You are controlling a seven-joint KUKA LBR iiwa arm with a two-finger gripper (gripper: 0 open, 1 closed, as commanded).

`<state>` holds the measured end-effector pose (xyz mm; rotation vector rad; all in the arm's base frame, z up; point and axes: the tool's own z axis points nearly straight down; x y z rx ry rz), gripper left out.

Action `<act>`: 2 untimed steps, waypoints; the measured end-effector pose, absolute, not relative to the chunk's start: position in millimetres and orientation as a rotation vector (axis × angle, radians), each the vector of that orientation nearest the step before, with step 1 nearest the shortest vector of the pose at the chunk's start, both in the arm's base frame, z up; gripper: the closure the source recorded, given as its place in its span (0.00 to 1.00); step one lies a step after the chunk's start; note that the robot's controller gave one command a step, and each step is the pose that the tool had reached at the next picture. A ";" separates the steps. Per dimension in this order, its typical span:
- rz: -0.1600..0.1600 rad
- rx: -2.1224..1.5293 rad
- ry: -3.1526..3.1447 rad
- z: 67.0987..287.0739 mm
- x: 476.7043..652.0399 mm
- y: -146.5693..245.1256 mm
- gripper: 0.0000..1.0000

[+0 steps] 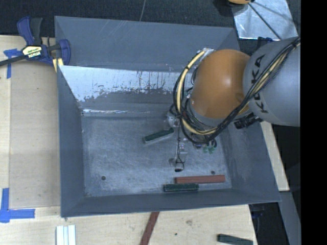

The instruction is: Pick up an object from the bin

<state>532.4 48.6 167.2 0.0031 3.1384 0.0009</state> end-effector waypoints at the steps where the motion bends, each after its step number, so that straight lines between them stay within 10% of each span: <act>1: 0.001 0.003 3.138 167.2 532.4 48.6 1.00; 2: 0.001 0.004 3.138 167.2 532.4 48.6 0.00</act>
Offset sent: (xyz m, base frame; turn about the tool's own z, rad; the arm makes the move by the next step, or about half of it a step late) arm 0.0000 0.0000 0.0000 0.0000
